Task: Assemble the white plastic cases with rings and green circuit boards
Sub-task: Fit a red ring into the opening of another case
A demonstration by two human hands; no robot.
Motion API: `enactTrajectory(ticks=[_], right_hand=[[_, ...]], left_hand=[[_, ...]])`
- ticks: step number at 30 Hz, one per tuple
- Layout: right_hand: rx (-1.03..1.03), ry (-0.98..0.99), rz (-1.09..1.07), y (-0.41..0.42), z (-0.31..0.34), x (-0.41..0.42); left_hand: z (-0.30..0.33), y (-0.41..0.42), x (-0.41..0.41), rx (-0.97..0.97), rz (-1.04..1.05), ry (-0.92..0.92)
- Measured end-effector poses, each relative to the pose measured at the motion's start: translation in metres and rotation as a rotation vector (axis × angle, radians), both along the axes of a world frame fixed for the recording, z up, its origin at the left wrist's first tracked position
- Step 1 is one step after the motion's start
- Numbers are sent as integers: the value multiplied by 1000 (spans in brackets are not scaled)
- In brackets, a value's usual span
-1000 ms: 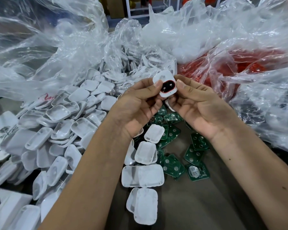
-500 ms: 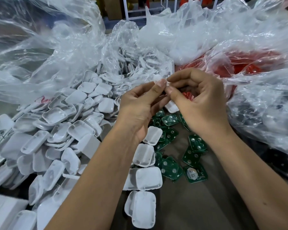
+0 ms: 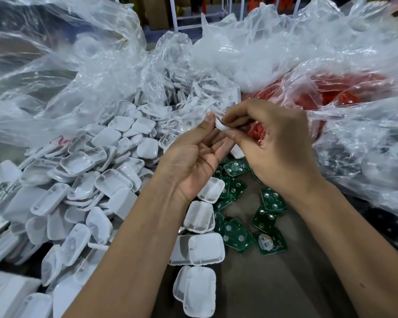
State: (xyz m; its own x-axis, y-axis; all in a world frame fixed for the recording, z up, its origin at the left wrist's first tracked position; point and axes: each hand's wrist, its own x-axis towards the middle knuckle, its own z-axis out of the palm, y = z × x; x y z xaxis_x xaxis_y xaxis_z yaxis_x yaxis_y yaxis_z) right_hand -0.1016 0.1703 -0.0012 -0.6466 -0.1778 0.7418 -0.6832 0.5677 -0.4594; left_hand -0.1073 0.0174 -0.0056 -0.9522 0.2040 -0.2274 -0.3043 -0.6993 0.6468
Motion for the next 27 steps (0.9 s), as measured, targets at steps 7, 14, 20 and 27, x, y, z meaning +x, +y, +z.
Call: enactTrajectory(ticks=[7, 14, 20, 27], right_hand=[[66, -235, 40, 12, 19, -2], [295, -622, 132, 28, 92, -42], [-74, -395, -296, 60, 106, -139], [643, -510, -945, 168, 71, -241]], left_hand=[[-1, 9, -1, 9, -22, -43], [19, 33, -26, 207, 31, -63], [28, 53, -48, 442, -39, -88], [10, 46, -56, 550, -168, -58]])
